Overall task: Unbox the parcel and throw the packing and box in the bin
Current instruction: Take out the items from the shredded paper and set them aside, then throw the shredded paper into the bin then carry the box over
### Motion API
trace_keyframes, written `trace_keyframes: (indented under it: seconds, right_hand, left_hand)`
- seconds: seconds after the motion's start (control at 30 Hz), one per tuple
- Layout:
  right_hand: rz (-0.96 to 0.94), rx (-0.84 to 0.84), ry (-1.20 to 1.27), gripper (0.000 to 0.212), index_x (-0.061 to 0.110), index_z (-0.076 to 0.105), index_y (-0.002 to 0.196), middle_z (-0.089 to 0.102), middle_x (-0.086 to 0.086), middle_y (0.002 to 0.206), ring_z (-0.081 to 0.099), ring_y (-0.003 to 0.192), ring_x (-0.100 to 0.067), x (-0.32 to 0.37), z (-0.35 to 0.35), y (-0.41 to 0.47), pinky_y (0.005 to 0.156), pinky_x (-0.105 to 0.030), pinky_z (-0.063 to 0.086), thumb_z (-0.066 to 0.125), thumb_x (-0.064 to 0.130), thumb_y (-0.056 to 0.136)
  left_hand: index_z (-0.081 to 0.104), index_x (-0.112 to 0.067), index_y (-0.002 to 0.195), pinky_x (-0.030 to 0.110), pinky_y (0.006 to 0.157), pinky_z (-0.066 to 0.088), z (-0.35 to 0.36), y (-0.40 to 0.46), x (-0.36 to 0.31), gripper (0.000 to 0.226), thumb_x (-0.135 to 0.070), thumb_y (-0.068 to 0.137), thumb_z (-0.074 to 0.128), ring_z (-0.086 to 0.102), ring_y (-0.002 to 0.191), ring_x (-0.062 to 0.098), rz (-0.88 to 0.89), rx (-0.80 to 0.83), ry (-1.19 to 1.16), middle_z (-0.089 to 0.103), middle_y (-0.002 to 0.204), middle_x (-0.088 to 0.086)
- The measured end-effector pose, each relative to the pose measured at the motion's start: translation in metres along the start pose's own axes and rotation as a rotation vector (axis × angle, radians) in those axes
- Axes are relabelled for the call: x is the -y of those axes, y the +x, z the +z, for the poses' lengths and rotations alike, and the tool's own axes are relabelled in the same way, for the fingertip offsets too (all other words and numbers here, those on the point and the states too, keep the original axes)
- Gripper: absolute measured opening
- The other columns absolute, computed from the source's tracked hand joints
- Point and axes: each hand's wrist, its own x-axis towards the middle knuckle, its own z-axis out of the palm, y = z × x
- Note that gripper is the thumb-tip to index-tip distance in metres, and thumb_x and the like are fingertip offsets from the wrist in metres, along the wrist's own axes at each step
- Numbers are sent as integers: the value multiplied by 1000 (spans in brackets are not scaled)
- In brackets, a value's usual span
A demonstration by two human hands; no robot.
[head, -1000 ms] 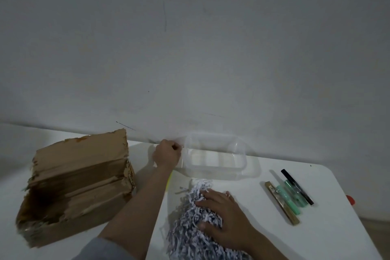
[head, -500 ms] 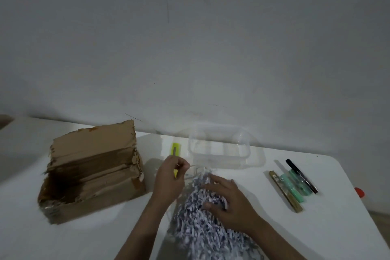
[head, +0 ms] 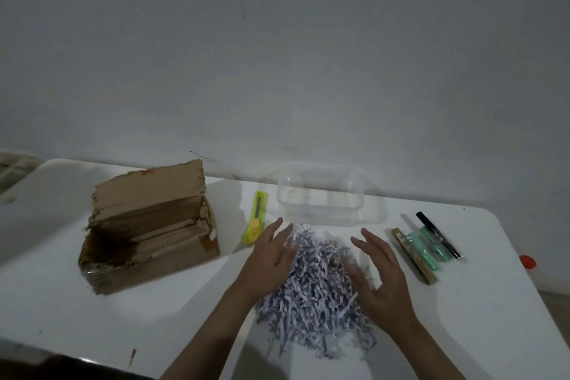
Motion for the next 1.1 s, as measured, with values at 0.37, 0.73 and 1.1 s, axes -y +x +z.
trace_keyframes:
  seconds: [0.37, 0.73, 1.1]
  right_hand:
    - [223, 187, -253, 100, 36, 9, 148, 3, 4, 159, -3, 147, -20, 6, 32, -39, 116, -51, -1, 26, 91, 66]
    - [280, 43, 185, 66, 29, 41, 139, 38, 13, 147, 25, 141, -2, 30, 74, -24, 118, -48, 19, 27, 68, 87]
    - [465, -169, 565, 29, 31, 59, 122, 60, 13, 128, 53, 121, -2, 46, 69, -21, 107, -35, 43, 44, 26, 98]
  left_hand:
    - [32, -27, 145, 36, 116, 24, 29, -8, -5, 64, -62, 92, 25, 28, 138, 7, -69, 15, -48, 36, 148, -7]
    - [52, -29, 132, 19, 103, 38, 36, -44, -33, 39, -40, 99, 34, 50, 121, -3, -203, -116, -528, 57, 131, -14]
    - [63, -26, 116, 29, 96, 48, 45, -38, -70, 32, -24, 102, 35, 62, 107, 5, -363, -196, -759, 67, 115, -9]
